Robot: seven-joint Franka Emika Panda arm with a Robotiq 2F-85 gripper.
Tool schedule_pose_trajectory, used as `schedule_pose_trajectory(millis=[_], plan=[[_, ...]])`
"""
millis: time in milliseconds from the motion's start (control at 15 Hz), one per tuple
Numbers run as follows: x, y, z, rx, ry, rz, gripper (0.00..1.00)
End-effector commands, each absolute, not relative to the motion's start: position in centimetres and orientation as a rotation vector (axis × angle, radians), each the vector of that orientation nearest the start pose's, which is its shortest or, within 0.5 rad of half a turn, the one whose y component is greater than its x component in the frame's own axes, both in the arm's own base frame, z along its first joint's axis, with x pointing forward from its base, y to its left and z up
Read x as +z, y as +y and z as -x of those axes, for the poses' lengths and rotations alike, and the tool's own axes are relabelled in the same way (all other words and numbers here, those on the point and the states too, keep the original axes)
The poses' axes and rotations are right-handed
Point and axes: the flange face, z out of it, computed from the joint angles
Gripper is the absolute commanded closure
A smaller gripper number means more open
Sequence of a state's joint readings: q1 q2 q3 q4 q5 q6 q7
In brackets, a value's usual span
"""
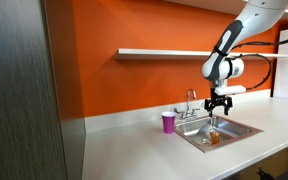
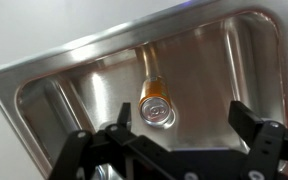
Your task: Take the can out of the sink.
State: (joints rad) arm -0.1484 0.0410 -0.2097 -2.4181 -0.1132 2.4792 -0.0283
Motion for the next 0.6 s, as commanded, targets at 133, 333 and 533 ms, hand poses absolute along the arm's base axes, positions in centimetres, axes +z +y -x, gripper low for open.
schedule_pose_trajectory(millis=[133, 333, 533], plan=[[25.9, -18.3, -47.1, -0.034, 0.408, 3.190, 0.00], [24.3, -18.7, -47.6, -0.025, 0.418, 3.194, 0.00], [22.9, -18.9, -48.1, -0.010, 0.422, 3.201, 0.00]])
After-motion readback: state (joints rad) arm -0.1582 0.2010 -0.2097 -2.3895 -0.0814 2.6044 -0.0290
